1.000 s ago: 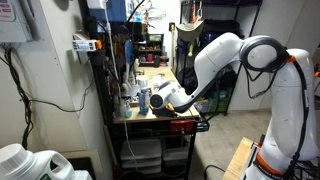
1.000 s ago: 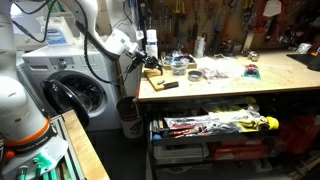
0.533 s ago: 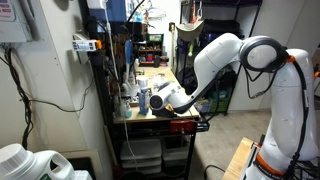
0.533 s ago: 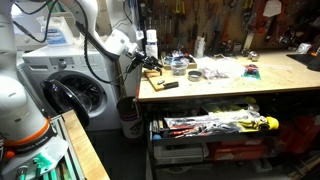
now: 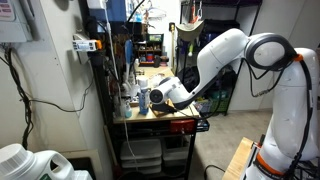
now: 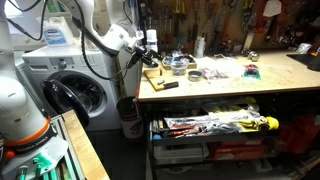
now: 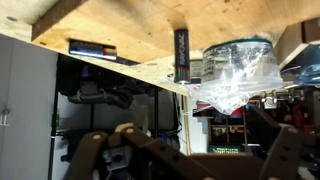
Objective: Pick up the batteries and place them standing vertically on the wooden board one by one
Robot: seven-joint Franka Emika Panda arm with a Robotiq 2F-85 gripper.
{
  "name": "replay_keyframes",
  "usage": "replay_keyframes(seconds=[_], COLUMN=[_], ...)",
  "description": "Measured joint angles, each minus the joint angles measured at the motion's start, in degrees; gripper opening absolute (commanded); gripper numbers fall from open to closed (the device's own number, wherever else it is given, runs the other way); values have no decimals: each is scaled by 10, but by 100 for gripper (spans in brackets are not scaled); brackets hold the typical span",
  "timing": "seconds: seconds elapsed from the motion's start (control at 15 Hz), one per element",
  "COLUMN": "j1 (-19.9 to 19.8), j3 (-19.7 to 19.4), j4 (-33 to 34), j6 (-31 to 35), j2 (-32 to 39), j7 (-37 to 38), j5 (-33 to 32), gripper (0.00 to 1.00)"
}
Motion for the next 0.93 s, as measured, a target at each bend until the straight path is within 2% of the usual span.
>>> replay_keyframes(seconds=[0.27, 0.93], j1=[-20, -23], j3=[-1, -5], j4=[-7, -9], j6=[48, 42], j2=[-37, -55], j7=[-87, -94], j5=[4, -10], gripper=[100, 100])
